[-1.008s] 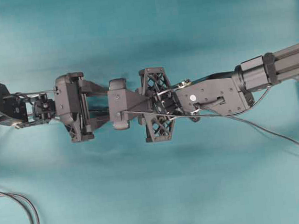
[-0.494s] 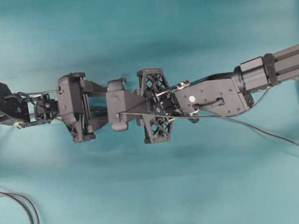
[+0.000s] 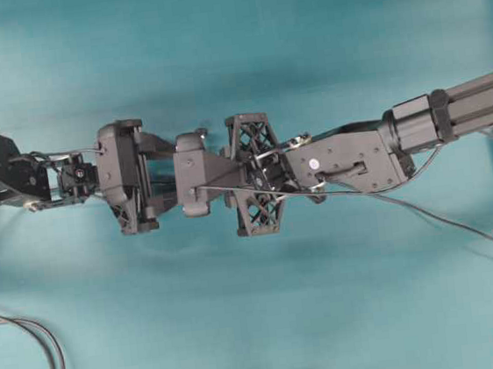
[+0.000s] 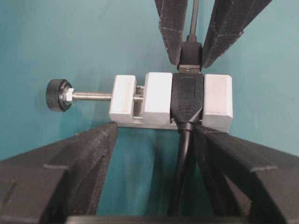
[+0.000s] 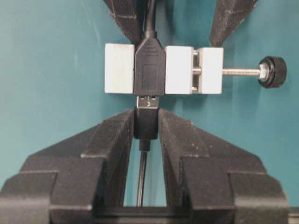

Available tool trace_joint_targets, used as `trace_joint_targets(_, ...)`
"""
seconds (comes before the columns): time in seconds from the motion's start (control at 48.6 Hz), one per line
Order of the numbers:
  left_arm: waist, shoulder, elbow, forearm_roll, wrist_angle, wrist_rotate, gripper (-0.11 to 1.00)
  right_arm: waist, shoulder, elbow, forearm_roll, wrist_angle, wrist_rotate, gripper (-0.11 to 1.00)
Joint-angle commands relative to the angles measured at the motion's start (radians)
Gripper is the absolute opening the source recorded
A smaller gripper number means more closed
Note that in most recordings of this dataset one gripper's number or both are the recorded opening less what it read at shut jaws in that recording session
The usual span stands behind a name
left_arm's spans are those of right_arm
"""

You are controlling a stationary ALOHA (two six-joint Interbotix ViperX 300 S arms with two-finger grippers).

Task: Insert the USB cable into the female connector supported by the left arm.
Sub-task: 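Push the USB plug leftward into the female connector with the right gripper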

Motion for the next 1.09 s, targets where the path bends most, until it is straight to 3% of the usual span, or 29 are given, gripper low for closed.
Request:
trace_joint_targets(0.0, -0.009, -0.011, -0.028, 0.002, -0.005, 0.015, 0.76, 0.008, -0.017, -0.038, -0.009, -0.006, 0.000, 0.22)
trace_joint_targets(0.432, -0.034, 0.035, -0.094, 0.000, -0.005, 0.014, 0.76, 0.005, -0.017, -0.049, -0.026, -0.008, -0.003, 0.22)
trace_joint_targets(1.07, -0.038, 0.037, -0.106, 0.002, 0.048, 0.014, 0.76, 0.009, -0.003, -0.098, -0.043, -0.005, -0.031, 0.21)
